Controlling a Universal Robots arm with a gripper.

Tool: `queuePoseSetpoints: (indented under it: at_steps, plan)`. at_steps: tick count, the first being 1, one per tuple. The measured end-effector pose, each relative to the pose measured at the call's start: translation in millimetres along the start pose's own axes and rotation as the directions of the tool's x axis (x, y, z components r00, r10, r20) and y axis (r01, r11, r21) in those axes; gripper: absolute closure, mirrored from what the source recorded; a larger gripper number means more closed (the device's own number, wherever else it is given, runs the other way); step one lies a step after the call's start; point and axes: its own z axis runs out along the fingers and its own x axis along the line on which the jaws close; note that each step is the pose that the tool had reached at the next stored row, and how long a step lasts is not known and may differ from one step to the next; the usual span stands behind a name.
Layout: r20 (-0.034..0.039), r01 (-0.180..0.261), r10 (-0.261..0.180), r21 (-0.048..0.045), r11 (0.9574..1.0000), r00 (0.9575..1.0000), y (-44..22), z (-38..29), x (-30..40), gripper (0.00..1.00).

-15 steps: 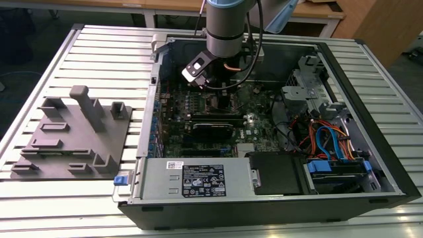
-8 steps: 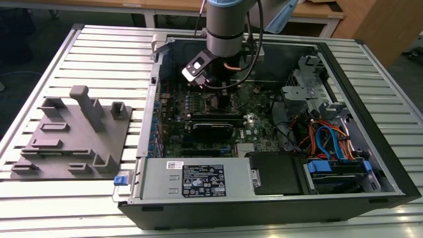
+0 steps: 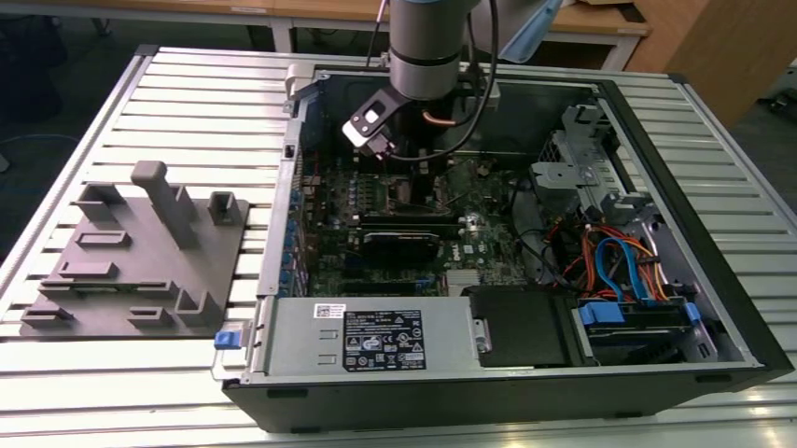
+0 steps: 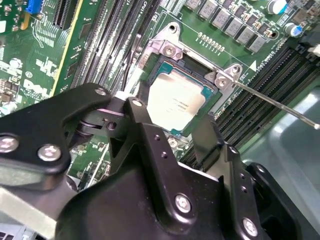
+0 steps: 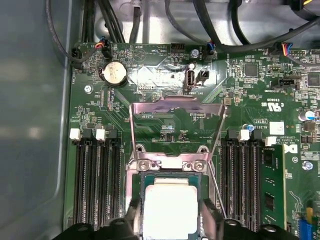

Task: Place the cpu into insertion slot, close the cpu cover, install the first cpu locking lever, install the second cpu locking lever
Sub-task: 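Place the cpu into insertion slot, then close the cpu cover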

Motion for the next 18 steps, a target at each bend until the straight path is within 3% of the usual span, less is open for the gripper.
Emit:
queuePoseSetpoints:
  at_steps: [1,3,7,12,18]
  plan:
    - [0.0,0.0,0.0,0.0007,1.0,1.0,0.1,-0.8,0.0,0.4]
    - [-0.0003,0.0,0.0,0.0009,1.0,1.0,0.1,-0.9,0.0,0.53]
    - [-0.0001,0.0,0.0,0.0011,1.0,1.0,0.1,-1.0,0.0,0.64]
    - [0.0,0.0,0.0,0.0012,1.0,1.0,0.1,-1.0,0.0,0.87]
    - [-0.0001,0.0,0.0,0.0014,1.0,1.0,0.1,-1.0,0.0,0.9]
